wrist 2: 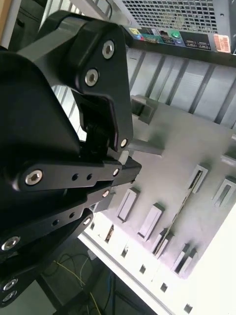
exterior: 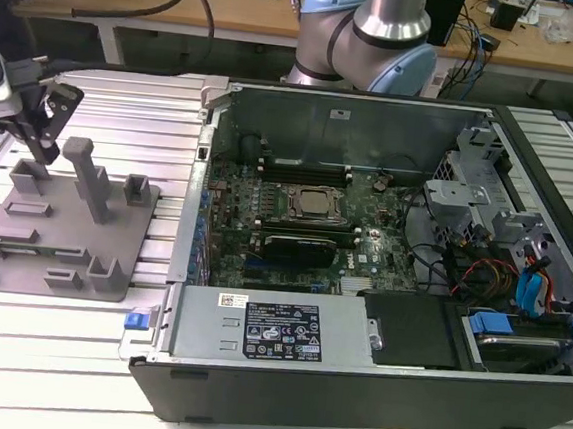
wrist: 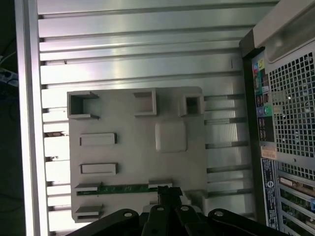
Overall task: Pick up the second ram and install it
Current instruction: 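Reach for the second ram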
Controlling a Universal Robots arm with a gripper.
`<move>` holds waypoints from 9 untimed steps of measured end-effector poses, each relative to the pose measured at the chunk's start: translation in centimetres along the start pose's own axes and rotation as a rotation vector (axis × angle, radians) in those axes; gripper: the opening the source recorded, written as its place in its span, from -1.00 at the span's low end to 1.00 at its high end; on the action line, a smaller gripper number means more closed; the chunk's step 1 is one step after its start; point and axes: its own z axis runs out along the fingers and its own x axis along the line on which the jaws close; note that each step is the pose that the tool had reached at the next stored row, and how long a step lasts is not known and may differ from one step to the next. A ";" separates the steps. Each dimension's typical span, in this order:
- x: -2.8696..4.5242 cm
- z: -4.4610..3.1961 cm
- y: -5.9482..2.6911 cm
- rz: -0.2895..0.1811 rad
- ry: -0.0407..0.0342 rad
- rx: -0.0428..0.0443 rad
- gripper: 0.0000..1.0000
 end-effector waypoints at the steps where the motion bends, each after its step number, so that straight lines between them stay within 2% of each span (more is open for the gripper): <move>1: 0.31 0.17 -0.13 0.000 0.0000 0.0000 -0.84; 9: 1.58 1.05 -1.02 0.000 -0.0001 -0.0001 -0.84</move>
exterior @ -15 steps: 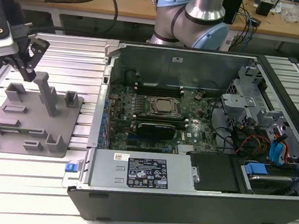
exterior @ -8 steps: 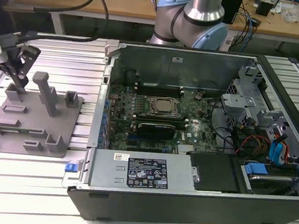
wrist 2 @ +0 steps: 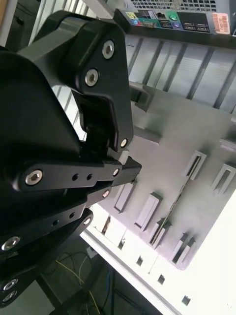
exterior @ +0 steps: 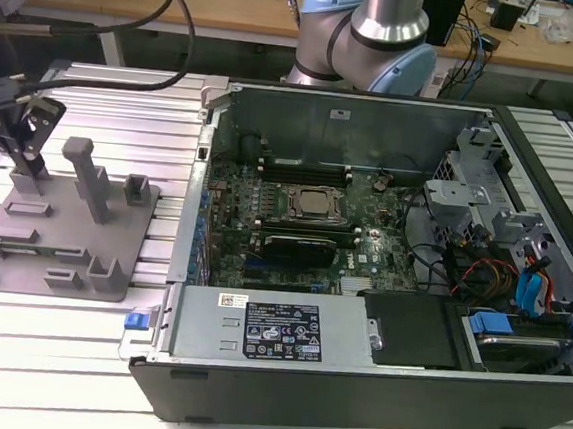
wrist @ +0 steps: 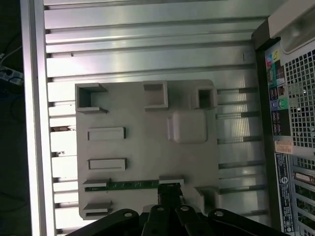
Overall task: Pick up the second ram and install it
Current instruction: 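Reach for the second ram, then pick up the second ram and move it above second insertion slot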
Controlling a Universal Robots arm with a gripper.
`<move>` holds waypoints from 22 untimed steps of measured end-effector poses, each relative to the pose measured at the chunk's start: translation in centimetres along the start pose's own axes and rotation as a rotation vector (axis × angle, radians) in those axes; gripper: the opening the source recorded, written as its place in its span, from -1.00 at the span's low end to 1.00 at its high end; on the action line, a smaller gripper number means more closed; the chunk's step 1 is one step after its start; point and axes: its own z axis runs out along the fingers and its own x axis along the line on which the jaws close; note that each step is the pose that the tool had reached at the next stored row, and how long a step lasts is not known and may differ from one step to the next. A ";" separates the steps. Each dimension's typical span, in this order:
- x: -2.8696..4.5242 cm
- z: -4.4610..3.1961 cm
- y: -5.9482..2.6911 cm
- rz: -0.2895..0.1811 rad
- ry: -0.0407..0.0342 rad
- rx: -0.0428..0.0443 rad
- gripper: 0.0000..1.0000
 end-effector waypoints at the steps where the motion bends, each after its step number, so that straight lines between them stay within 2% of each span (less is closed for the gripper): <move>1: 0.22 0.16 -0.10 0.000 0.0001 0.0001 -0.84; 3: 0.46 0.36 -0.21 0.000 0.0000 0.0001 -0.84; 5: 1.24 0.88 -0.47 0.000 0.0000 0.0001 -0.84; 8: 1.81 1.20 -0.71 0.000 0.0000 0.0000 -0.84; 11: 1.96 1.31 -1.11 0.000 0.0000 0.0001 -0.84; 22: 1.96 1.36 -1.15 0.000 0.0001 0.0001 -0.84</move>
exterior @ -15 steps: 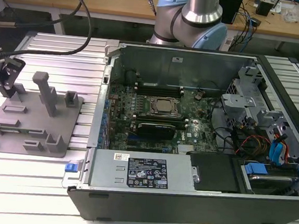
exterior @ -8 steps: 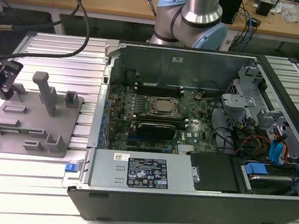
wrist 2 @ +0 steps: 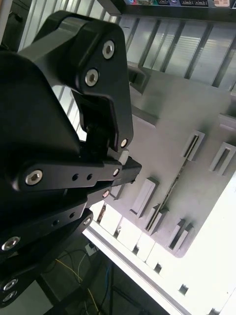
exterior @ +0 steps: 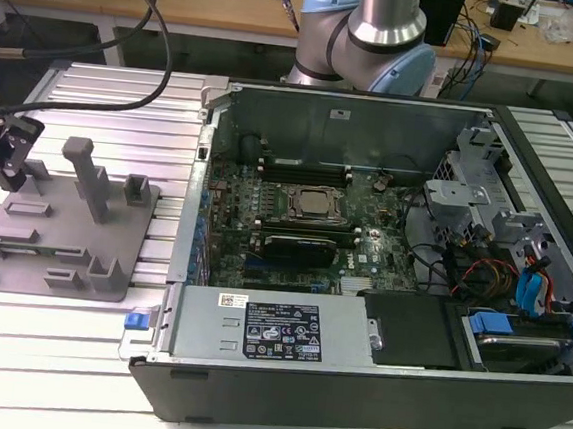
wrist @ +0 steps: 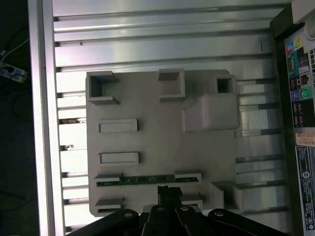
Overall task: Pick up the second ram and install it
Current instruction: 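Pick up the second ram and move it above second insertion slot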
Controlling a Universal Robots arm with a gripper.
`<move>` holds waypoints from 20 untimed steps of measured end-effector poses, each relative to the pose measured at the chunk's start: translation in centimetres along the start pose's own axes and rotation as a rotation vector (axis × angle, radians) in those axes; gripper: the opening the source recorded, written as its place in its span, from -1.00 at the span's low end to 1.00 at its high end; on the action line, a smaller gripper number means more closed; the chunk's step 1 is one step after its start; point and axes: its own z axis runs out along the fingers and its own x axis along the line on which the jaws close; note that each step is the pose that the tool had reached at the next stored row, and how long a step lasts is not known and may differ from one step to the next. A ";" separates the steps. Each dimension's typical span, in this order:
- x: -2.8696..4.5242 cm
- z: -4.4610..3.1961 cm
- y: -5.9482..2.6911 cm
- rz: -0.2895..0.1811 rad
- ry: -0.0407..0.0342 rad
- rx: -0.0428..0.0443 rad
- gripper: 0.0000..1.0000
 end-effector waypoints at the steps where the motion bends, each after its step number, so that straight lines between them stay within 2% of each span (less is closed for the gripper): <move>1: 0.00 0.01 0.00 0.000 -0.0001 0.0000 -0.84; 5: 0.00 0.02 0.00 -0.004 0.0002 -0.0001 -0.84; 10: 0.01 0.02 0.00 -0.078 0.0037 -0.0022 -0.84; 16: 0.01 0.03 0.00 -0.317 0.0151 -0.0085 -0.84; 17: 0.01 0.03 0.00 -0.372 0.0177 -0.0099 -0.84; 20: 0.01 0.05 0.00 -0.484 0.0234 -0.0105 -0.84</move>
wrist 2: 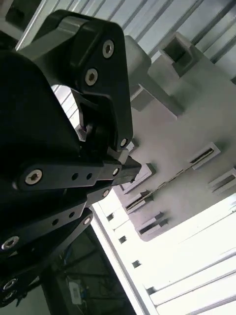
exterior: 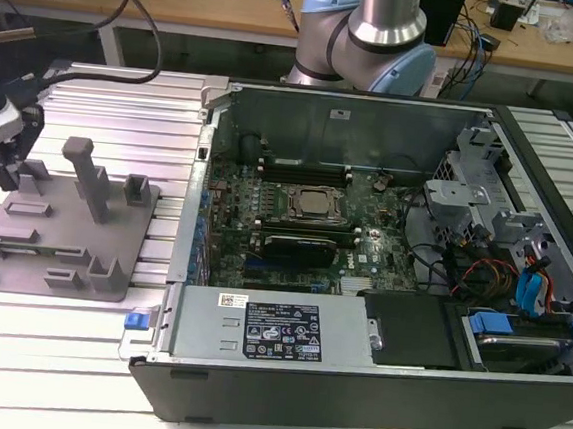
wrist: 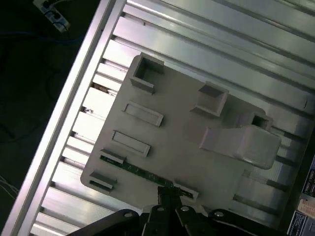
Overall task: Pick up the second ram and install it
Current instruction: 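Pick up the second ram and move it above second insertion slot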
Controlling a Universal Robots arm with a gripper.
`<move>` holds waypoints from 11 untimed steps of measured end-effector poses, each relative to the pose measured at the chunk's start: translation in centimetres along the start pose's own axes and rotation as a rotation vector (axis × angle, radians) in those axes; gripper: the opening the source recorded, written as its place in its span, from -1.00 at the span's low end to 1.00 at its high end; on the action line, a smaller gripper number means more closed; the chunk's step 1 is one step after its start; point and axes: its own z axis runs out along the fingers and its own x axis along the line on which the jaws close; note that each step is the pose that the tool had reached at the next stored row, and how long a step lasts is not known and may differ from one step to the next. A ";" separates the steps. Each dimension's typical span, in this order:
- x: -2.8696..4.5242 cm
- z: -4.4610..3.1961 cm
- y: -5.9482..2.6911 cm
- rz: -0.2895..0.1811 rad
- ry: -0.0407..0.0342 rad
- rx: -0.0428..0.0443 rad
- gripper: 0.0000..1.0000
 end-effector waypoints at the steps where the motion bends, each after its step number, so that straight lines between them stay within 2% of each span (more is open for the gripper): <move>1: 0.00 0.00 0.00 -0.023 0.0013 -0.0001 -0.84; 4: 0.00 0.02 0.00 -0.077 0.0045 0.0002 -0.84; 11: 0.01 0.25 -0.01 -0.335 0.0176 -0.0027 -0.84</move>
